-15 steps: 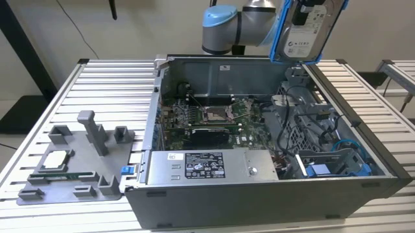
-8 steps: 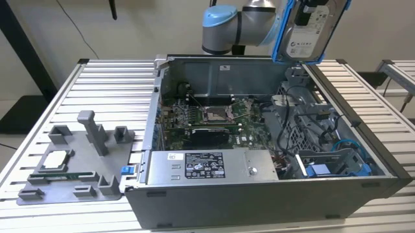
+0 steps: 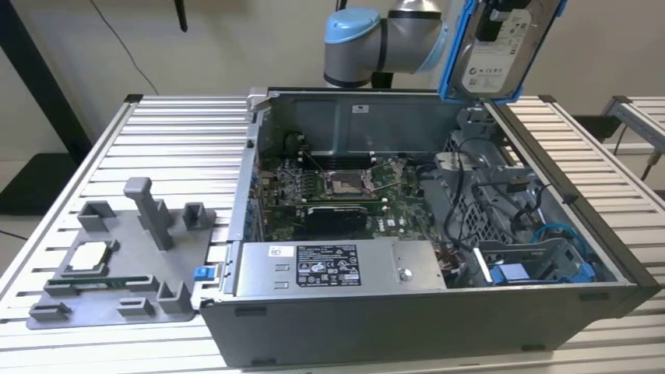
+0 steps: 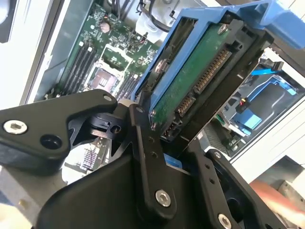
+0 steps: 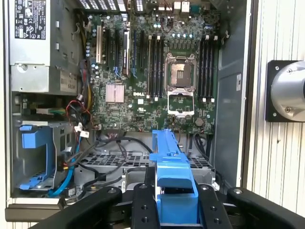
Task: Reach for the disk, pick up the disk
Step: 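Pick up the disk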
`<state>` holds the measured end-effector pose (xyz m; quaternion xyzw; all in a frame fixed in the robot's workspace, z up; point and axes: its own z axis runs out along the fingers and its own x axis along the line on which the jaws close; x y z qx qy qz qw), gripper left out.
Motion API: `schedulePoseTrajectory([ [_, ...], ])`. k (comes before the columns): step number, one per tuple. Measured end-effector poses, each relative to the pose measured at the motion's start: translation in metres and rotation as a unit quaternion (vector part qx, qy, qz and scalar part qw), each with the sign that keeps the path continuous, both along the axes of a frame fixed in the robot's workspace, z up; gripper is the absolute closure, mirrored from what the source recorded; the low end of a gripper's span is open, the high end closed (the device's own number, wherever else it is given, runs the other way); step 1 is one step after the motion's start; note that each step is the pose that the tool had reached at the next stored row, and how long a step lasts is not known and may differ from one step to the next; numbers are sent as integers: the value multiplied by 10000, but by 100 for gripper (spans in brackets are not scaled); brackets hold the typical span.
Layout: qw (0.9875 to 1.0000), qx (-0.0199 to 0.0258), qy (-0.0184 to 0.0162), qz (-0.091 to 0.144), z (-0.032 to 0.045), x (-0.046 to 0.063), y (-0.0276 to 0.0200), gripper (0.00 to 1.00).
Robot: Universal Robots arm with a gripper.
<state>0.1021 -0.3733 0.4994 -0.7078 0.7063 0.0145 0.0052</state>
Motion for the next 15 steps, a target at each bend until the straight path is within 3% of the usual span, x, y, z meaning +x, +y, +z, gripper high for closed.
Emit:
schedulePoseTrajectory([
  [6, 10000, 0, 0, 1, 0, 1, -21, 100],
  [12, 10000, 0, 0, 0, 0, 2, -78, 100],
  [15, 10000, 0, 0, 1, -1, 2, -130, 100],
])
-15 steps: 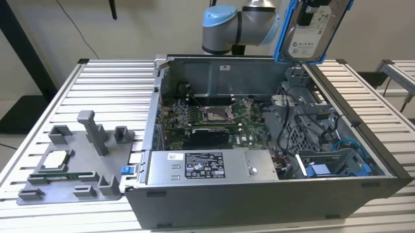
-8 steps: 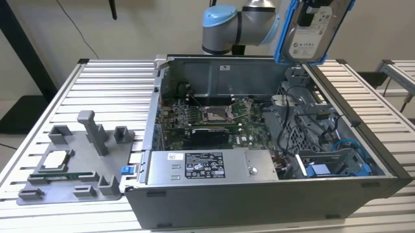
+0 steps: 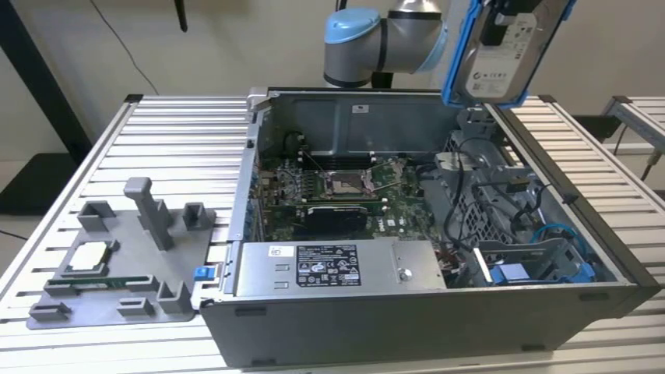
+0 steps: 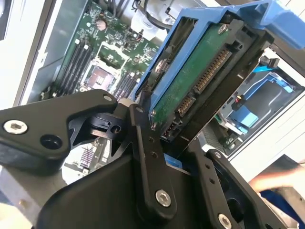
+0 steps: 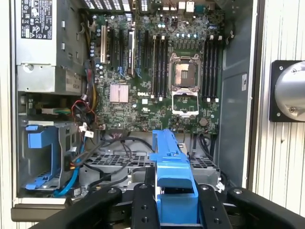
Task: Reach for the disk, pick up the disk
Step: 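Pick up the disk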
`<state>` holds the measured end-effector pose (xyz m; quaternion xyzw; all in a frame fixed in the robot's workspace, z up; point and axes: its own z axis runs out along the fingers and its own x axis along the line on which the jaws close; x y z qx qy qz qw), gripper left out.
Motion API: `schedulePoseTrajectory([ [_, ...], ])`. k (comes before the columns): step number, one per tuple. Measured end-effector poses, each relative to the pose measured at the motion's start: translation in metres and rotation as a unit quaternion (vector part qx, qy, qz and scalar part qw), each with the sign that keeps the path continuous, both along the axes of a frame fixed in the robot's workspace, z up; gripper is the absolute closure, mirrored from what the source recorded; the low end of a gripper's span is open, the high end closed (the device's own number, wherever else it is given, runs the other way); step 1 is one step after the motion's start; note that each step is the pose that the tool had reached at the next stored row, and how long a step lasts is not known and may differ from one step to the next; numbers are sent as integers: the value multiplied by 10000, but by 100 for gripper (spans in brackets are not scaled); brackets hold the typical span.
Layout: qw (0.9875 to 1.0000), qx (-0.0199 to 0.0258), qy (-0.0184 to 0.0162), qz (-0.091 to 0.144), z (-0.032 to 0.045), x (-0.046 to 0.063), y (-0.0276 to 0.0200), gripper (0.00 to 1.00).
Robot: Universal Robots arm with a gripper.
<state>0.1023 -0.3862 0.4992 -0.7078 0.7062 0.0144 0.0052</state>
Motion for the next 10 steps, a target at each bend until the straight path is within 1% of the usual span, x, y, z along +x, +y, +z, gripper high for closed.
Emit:
schedulePoseTrajectory([
  [2, 10000, 0, 0, 0, -1, 0, -46, 100],
  [4, 10000, 0, 0, 0, -2, 0, -103, 100],
  [8, 10000, 0, 0, 0, -8, 0, -240, 100],
  [10, 10000, 0, 0, 0, -15, -1, -330, 100],
])
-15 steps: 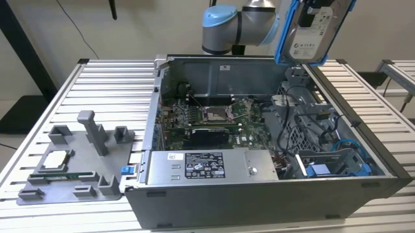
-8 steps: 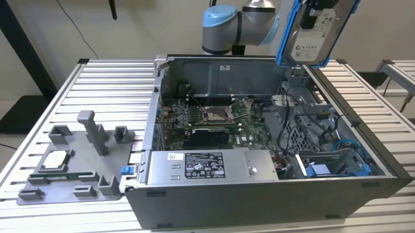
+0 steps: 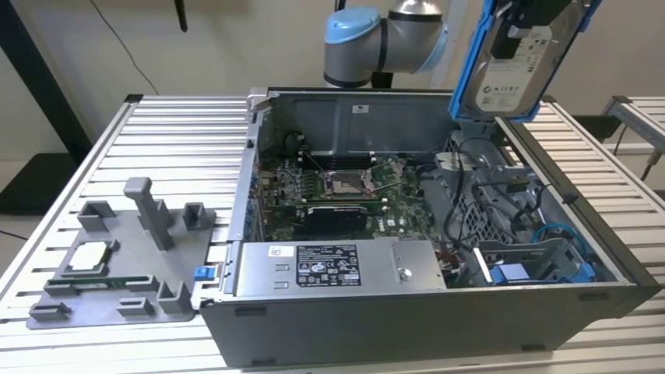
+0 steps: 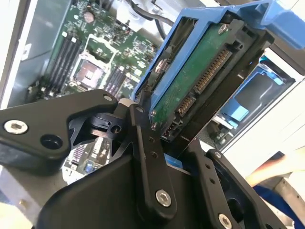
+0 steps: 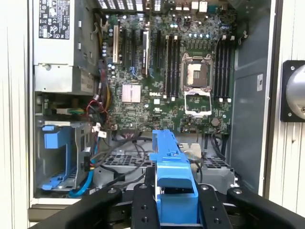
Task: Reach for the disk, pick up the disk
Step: 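Pick up the disk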
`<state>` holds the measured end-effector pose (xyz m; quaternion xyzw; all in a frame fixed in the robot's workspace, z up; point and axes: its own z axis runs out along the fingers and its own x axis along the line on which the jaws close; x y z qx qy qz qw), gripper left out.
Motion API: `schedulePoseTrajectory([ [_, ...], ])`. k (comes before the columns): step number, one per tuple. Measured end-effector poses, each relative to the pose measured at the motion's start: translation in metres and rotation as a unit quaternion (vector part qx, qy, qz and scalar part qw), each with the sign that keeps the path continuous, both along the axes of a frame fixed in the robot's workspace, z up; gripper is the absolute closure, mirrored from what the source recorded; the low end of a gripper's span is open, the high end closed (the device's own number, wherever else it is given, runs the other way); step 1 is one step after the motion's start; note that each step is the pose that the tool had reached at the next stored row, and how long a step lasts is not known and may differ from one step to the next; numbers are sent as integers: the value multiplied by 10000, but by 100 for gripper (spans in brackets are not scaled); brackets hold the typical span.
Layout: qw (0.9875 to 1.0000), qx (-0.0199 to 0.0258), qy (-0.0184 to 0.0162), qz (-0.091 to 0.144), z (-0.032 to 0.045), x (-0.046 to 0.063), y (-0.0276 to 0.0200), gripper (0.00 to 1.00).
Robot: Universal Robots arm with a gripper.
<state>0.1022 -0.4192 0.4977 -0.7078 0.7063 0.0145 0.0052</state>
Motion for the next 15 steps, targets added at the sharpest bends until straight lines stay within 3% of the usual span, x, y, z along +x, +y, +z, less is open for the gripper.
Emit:
schedulePoseTrajectory([
  [15, 10000, 0, 0, 0, -43, -3, -683, 100],
])
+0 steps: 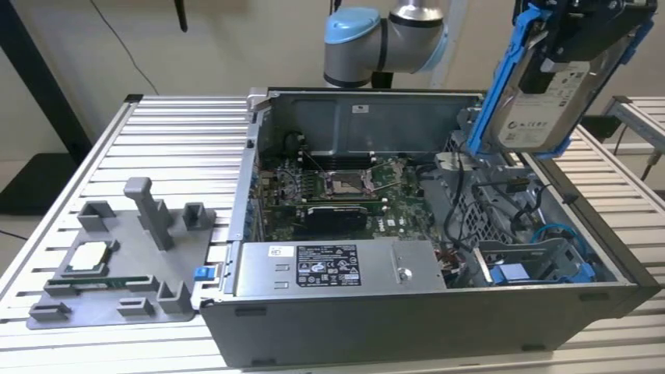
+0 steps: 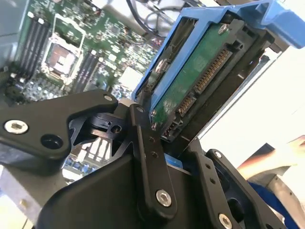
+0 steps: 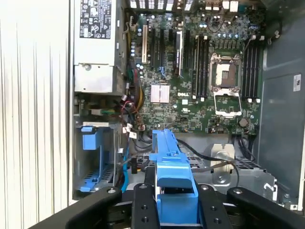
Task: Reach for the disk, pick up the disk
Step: 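Pick up the disk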
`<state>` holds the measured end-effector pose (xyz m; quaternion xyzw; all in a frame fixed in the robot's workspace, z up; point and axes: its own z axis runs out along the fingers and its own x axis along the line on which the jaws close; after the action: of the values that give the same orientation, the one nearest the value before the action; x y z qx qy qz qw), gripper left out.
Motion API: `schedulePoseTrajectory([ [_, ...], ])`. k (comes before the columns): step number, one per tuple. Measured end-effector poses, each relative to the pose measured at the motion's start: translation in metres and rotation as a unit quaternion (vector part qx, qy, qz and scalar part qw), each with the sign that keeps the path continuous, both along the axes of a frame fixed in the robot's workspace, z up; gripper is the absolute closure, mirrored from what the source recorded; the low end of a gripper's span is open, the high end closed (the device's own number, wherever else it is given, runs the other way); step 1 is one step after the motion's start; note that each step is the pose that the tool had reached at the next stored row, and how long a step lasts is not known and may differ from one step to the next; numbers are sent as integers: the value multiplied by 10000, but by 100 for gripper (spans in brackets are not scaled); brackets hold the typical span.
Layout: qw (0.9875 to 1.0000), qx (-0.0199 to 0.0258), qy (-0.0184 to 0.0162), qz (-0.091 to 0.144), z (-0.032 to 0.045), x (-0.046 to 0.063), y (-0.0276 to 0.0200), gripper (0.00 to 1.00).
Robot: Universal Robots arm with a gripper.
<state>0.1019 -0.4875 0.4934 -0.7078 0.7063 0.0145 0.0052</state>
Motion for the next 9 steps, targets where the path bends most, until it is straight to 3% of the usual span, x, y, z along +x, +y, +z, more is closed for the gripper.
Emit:
schedulePoseTrajectory([
  [9, 10000, 0, 0, 0, -81, 0, -409, 100],
])
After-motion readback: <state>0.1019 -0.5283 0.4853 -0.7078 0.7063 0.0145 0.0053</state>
